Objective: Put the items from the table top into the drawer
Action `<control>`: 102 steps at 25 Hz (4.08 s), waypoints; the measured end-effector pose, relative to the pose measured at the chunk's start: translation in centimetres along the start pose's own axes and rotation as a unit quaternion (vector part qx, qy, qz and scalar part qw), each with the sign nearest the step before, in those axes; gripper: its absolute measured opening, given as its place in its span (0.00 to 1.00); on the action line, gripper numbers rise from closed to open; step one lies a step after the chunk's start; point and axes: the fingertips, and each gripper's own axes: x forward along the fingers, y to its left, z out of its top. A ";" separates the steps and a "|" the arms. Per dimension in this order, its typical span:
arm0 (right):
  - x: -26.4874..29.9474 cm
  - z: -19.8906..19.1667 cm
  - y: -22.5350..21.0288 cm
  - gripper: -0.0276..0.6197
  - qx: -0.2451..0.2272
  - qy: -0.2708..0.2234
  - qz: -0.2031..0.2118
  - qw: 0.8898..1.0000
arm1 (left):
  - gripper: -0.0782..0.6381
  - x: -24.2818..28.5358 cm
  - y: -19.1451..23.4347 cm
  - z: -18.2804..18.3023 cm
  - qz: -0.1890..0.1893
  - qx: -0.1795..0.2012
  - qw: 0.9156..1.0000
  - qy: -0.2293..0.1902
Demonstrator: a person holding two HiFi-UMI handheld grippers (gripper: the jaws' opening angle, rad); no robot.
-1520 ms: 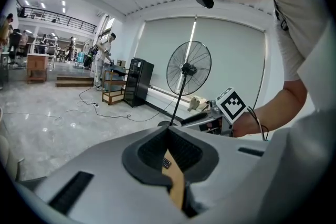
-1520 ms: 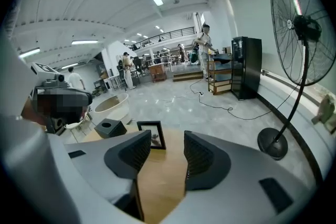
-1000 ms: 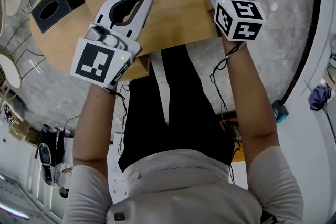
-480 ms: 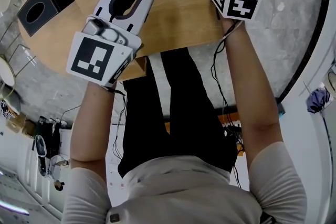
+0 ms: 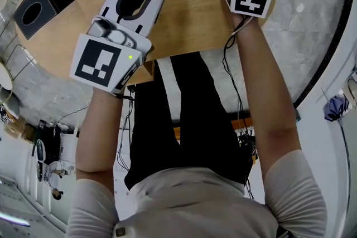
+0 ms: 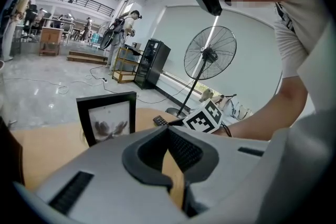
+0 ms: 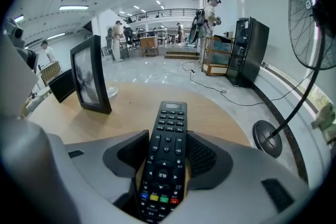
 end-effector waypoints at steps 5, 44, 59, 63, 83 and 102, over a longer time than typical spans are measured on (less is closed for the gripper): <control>0.1 0.2 0.1 0.41 -0.001 -0.005 0.001 1.000 | 0.12 0.1 0.0 -0.5 0.003 -0.005 1.000 0.002; -10.7 -1.0 29.0 0.40 -0.201 -0.019 0.158 0.967 | 0.12 -28.3 0.0 -8.8 0.198 -0.090 0.969 -0.116; -14.0 -12.0 52.0 0.40 -0.339 0.022 0.278 0.898 | 0.12 -46.4 -0.2 -25.0 0.326 -0.192 0.910 -0.168; -14.6 -15.5 57.1 0.40 -0.376 0.030 0.308 0.873 | 0.12 -50.0 -0.5 -29.9 0.355 -0.224 0.891 -0.176; -12.5 -32.2 64.8 0.40 -0.550 0.109 0.379 0.736 | 0.12 -53.6 -1.5 -42.0 0.396 -0.320 0.835 -0.208; -9.7 -35.6 62.5 0.42 -0.591 0.147 0.354 0.710 | 0.12 -52.8 -1.5 -42.0 0.385 -0.323 0.840 -0.206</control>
